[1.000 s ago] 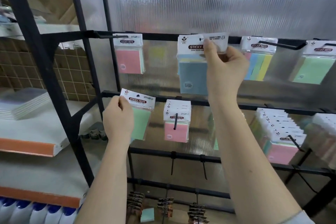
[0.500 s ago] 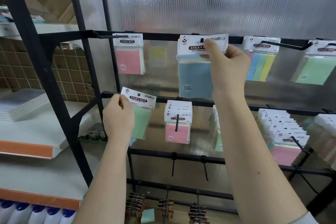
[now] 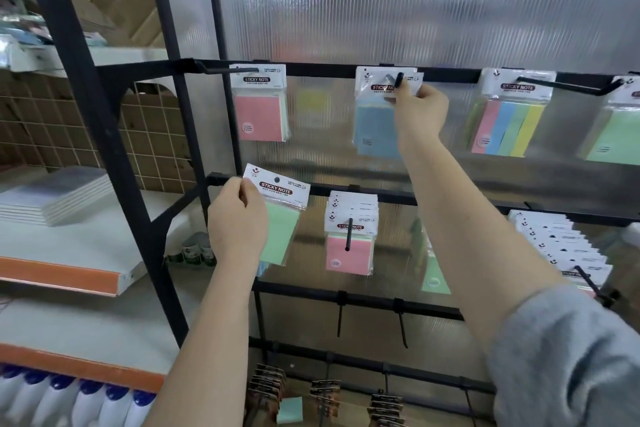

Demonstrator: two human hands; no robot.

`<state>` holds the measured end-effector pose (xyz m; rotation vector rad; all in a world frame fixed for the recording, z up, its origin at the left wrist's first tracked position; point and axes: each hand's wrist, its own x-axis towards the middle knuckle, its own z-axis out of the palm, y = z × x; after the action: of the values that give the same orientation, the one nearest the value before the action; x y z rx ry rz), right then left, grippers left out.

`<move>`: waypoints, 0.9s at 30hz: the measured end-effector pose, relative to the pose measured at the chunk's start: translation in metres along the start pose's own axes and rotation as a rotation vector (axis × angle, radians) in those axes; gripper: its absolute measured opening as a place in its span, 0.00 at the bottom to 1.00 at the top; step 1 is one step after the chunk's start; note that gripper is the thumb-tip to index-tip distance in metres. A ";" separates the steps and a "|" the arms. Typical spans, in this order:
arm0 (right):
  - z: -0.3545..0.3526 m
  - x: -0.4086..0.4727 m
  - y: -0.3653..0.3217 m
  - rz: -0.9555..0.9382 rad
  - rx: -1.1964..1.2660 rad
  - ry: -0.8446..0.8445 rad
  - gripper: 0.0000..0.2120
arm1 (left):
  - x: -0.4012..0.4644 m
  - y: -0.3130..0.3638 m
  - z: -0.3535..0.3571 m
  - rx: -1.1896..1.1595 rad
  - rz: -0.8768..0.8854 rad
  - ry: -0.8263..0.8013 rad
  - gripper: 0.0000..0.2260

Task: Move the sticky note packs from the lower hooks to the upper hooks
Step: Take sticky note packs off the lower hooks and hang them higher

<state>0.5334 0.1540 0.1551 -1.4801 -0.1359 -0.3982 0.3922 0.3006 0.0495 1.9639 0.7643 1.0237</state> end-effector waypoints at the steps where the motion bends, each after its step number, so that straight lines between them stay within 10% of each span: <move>1: 0.002 0.007 0.000 0.014 -0.030 0.000 0.12 | 0.000 0.000 0.000 0.002 0.002 -0.005 0.13; 27: -0.095 -0.021 0.054 -0.008 -0.332 0.022 0.11 | -0.038 0.021 -0.004 -0.061 0.109 -0.109 0.14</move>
<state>0.5180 0.0665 0.0886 -1.8012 -0.0596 -0.4590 0.3728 0.2615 0.0539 2.0083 0.5653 0.9827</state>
